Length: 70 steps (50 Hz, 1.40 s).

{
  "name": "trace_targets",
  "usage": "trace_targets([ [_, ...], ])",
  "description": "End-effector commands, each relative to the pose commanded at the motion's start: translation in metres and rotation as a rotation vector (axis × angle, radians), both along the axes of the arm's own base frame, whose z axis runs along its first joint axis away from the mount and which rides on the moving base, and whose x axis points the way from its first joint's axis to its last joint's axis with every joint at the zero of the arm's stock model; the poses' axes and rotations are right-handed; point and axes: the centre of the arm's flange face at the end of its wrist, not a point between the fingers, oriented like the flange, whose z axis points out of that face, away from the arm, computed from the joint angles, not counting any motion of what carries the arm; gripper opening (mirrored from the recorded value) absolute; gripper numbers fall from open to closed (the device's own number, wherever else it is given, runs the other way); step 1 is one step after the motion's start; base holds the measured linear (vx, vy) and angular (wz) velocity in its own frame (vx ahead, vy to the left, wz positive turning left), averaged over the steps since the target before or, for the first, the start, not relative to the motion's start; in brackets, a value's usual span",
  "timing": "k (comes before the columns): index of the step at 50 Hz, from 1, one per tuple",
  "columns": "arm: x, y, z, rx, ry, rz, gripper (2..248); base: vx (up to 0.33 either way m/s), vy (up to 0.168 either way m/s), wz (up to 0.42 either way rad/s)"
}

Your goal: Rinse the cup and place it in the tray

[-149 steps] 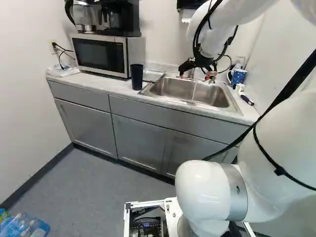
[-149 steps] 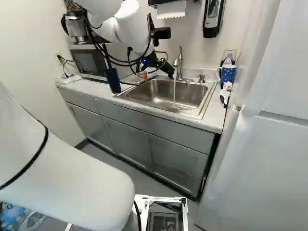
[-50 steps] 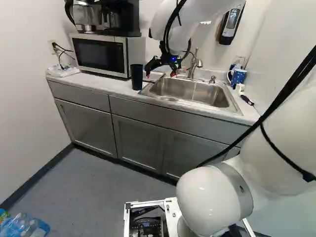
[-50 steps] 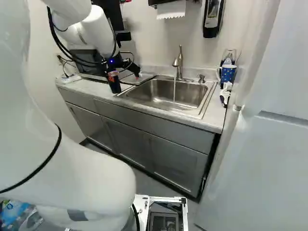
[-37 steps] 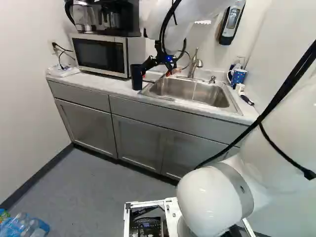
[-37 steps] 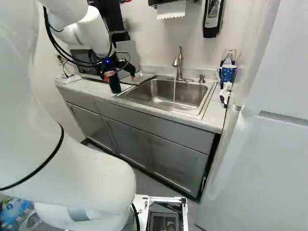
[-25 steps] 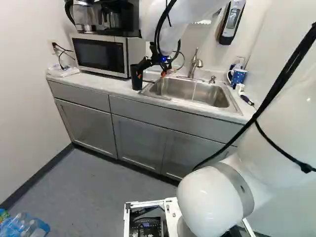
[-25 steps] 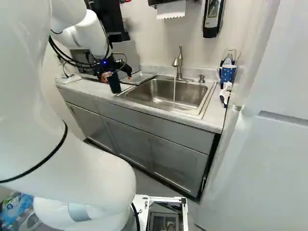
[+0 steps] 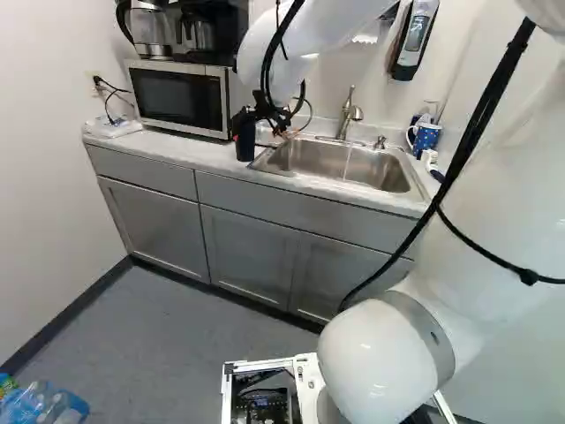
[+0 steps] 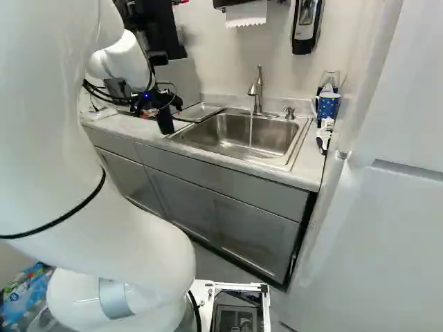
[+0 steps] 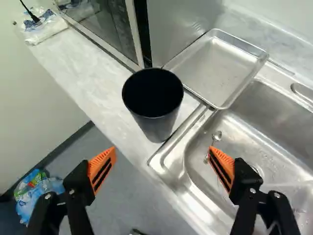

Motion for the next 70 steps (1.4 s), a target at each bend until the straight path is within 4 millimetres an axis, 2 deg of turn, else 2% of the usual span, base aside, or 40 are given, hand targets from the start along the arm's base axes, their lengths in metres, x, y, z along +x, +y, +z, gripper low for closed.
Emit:
trace_targets([
  [11,0.009,0.009,-0.008,0.016,-0.050,0.012,247,0.000,0.000,0.000],
  [40,0.026,0.015,-0.027,0.056,-0.169,0.014,247,0.000,0.000,0.000],
  [70,0.015,0.009,-0.046,0.096,-0.291,0.010,247,0.000,0.000,0.000],
])
